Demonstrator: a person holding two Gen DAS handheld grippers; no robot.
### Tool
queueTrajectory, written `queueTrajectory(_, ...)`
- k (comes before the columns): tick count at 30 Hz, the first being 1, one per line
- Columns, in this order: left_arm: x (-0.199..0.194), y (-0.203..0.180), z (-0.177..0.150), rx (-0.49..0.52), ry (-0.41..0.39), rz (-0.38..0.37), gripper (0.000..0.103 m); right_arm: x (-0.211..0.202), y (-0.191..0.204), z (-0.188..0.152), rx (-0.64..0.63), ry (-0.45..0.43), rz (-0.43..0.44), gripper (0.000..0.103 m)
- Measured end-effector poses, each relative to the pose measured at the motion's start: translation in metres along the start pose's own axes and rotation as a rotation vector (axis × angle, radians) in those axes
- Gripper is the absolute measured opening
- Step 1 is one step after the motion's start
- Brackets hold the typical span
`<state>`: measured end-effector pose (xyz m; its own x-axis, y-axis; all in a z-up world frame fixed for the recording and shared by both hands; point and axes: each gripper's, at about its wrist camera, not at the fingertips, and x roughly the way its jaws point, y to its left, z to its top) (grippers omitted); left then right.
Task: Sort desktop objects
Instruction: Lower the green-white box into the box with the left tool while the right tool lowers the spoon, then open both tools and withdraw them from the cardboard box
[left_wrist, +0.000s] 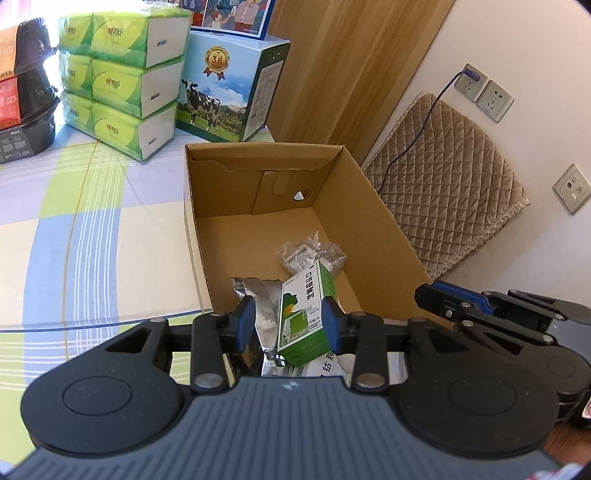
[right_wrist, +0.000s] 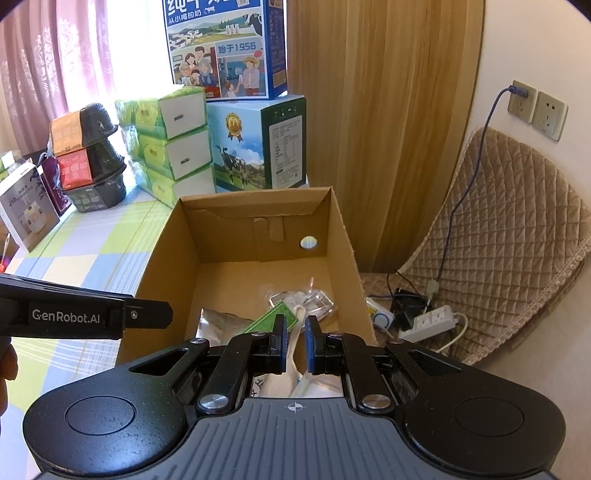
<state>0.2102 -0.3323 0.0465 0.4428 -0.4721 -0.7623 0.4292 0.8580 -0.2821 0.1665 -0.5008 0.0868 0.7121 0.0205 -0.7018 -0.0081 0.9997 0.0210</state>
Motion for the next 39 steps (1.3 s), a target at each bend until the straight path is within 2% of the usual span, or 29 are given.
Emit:
queueTrajectory(13, -0.019, -0.002, -0.017, 0.002, -0.004, 0.02, 0.038, -0.023, 0.004, -0.008, 0.01, -0.017, 0.006, 0.007)
queueTrajectory(17, -0.027, -0.002, -0.024, 0.005, -0.004, 0.033, 0.05, -0.033, 0.002, -0.012, 0.022, -0.018, 0.015, 0.007)
queueTrajectory(19, -0.032, -0.003, -0.029, 0.008, -0.006, 0.041, 0.052, -0.037, 0.001, -0.014, 0.029, -0.014, 0.015, 0.007)
queueTrajectory(21, -0.038, -0.002, -0.034, 0.006, -0.01, 0.046, 0.063, -0.043, 0.0, -0.017, 0.035, -0.011, 0.018, 0.007)
queueTrajectory(26, -0.052, -0.002, -0.047, 0.002, -0.029, 0.057, 0.078, -0.058, -0.003, -0.026, 0.054, -0.006, 0.021, 0.009)
queueTrajectory(27, -0.055, -0.002, -0.05, 0.001, -0.034, 0.058, 0.079, -0.061, -0.004, -0.028, 0.058, -0.005, 0.024, 0.014)
queueTrajectory(28, -0.058, -0.002, -0.053, 0.0, -0.037, 0.06, 0.081, -0.064, -0.005, -0.029, 0.062, -0.007, 0.026, 0.028)
queueTrajectory(29, -0.061, -0.001, -0.055, 0.001, -0.042, 0.063, 0.086, -0.069, -0.005, -0.031, 0.067, -0.012, 0.028, 0.039)
queueTrajectory(30, -0.065, -0.002, -0.058, 0.006, -0.05, 0.066, 0.089, -0.073, -0.005, -0.034, 0.069, -0.021, 0.029, 0.055)
queueTrajectory(35, -0.083, -0.002, -0.069, 0.027, -0.079, 0.077, 0.096, -0.091, -0.005, -0.044, 0.079, -0.034, 0.037, 0.064)
queueTrajectory(39, -0.098, -0.003, -0.078, 0.036, -0.101, 0.093, 0.101, -0.104, -0.004, -0.053, 0.094, -0.042, 0.037, 0.082)
